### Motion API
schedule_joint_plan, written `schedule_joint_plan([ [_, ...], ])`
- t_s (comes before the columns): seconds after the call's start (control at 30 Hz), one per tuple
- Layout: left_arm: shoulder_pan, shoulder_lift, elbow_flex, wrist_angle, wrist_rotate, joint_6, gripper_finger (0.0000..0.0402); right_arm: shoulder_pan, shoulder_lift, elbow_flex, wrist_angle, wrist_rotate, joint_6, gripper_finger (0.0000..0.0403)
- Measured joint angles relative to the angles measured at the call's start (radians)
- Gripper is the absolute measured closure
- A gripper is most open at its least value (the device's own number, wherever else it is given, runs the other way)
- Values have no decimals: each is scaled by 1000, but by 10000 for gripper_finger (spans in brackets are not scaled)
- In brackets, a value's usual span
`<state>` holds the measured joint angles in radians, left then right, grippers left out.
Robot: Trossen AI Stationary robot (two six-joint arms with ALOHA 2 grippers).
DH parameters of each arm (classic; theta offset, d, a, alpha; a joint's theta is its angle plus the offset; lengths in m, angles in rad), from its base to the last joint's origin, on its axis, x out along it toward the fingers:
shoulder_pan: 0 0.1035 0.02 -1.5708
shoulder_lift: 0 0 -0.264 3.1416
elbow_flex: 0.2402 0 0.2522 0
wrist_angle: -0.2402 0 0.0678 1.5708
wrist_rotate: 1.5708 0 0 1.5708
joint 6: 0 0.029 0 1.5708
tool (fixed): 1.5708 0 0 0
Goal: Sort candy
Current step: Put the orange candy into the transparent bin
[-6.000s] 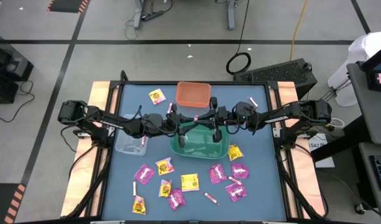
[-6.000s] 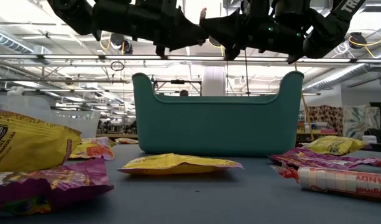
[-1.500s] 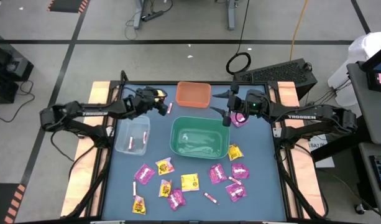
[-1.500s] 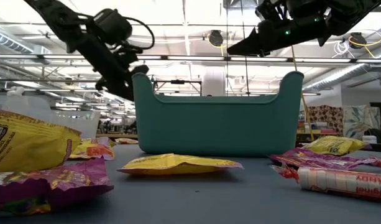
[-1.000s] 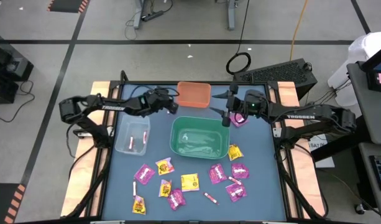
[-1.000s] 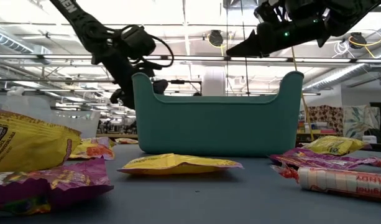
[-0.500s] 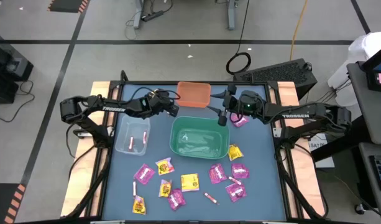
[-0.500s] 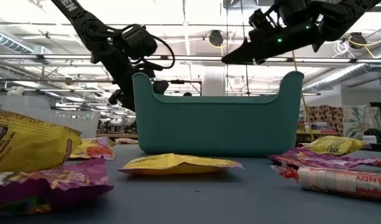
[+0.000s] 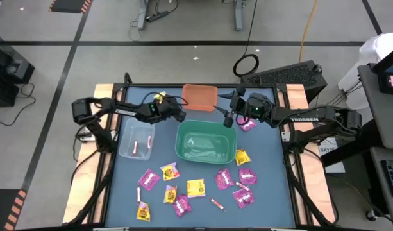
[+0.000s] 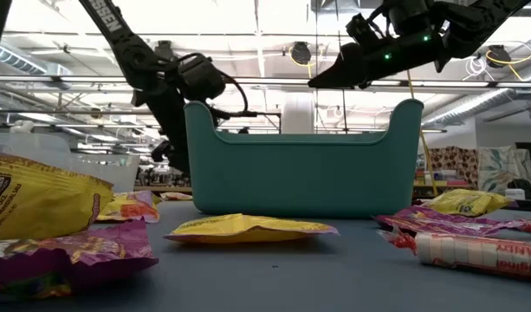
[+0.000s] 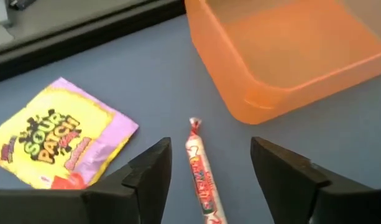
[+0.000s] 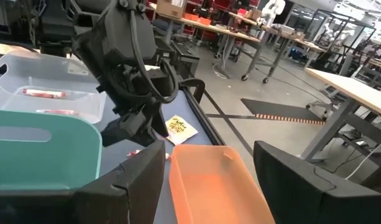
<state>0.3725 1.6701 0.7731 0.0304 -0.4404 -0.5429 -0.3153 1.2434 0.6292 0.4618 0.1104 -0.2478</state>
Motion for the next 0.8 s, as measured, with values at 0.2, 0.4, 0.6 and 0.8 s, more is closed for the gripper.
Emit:
schedule_joint_plan([
  [0.2,0,8,0,-6,54,-10,174,0,0,0,-1,-1,-1,167],
  [0.4,0,26,0,-26,57,-42,174,0,0,0,0,-1,-3,167],
  [0.6,0,76,0,-13,55,-54,174,0,0,0,5,-2,-3,167],
  [0.8,-1,100,1,-7,49,-54,178,0,0,0,8,-2,-3,167],
])
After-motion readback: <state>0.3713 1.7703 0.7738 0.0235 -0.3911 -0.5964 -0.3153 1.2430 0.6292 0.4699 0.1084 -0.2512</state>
